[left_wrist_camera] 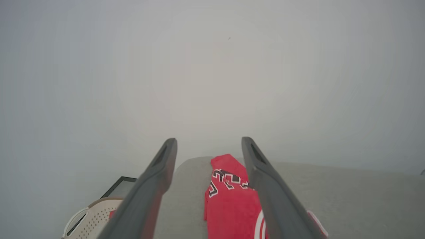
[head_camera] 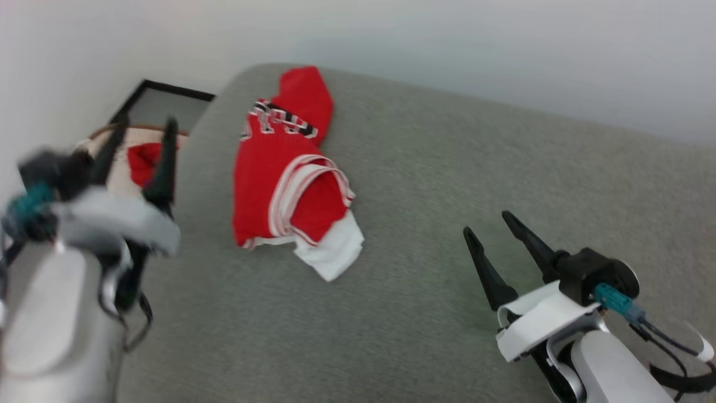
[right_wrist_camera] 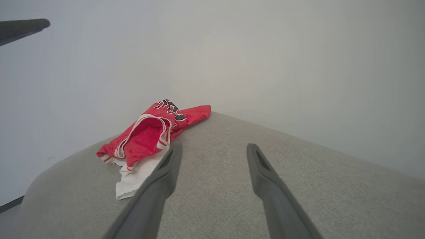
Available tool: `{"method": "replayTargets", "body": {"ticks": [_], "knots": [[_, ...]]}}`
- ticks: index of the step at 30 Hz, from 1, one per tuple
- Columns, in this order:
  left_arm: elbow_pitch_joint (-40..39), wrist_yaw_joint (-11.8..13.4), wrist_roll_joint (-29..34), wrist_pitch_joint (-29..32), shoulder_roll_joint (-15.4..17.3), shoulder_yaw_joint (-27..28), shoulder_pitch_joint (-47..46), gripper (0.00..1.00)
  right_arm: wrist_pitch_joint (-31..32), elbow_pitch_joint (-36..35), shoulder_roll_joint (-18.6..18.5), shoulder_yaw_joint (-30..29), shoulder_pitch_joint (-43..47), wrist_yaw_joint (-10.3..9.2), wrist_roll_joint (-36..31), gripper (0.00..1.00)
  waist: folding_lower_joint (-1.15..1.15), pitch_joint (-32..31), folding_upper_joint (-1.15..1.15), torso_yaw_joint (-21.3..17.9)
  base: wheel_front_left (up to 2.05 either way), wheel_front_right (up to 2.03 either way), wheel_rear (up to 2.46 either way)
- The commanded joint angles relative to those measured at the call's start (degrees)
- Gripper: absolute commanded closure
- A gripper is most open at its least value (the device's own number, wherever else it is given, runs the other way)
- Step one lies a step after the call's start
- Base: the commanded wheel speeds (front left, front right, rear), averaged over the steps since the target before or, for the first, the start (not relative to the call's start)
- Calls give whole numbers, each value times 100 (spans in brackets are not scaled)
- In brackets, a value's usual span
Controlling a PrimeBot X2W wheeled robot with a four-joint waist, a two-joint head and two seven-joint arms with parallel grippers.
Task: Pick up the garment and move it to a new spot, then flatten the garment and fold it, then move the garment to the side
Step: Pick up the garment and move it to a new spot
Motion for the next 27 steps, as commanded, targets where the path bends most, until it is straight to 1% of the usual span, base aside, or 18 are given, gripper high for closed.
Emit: {"method": "replayTargets", "body": {"ticks": [1,2,5,8,10,12,13,14,16,18,22,24,27], "knots": [[356,-31,-273,91,50,-89,-514,0,-27,-60,-17,43,-158,-8,-33,0,-1,906,0,-926,0,0,0],[572,-33,-417,154,96,-146,-763,0,-27,-78,-29,52,-203,-8,-25,0,-1,991,0,-1018,0,0,0],[1218,-25,-605,334,469,-379,-1368,0,-27,-166,-8,137,-376,-8,-5,0,-1,1255,0,-1323,0,0,0],[1857,-26,-944,594,602,-566,-1868,0,-27,-249,-13,132,-520,-8,5,0,-1,1462,0,-1565,0,0,0],[2276,-26,-1380,1003,592,-626,-2091,0,-27,-309,-14,121,-585,-8,8,0,-1,1561,0,-1688,0,0,0],[2578,-25,-1687,1424,723,-746,-2289,0,-27,-373,-12,133,-682,-8,39,0,-1,1675,0,-1799,0,0,0],[2781,-23,-1867,1718,728,-774,-2334,0,-27,-409,-14,145,-722,-8,51,0,-1,1719,0,-1844,0,0,0],[2951,-23,-1980,2009,722,-830,-2371,0,-27,-436,-33,151,-741,-7,56,0,-1,1760,0,-1883,0,0,0],[3394,-16,-2048,2576,821,-913,-2500,0,-27,-495,-47,140,-770,-8,87,0,-1,1840,0,-1947,0,0,0],[3739,-20,-2027,3070,809,-1056,-2617,0,-27,-553,-53,158,-813,-8,115,0,-1,1914,0,-1999,0,0,0],[4188,0,-2187,3251,745,-992,-2779,0,-27,-596,-95,227,-896,-8,131,0,-1,2058,0,-2087,0,0,0],[4434,-3,-2248,3436,682,-992,-2793,0,-27,-613,-103,268,-936,-8,120,0,-1,2124,0,-2140,0,0,0],[4808,-6,-2333,3779,506,-1042,-2711,0,-27,-647,-132,295,-985,-8,108,0,-1,2185,0,-2190,0,0,0]]}}
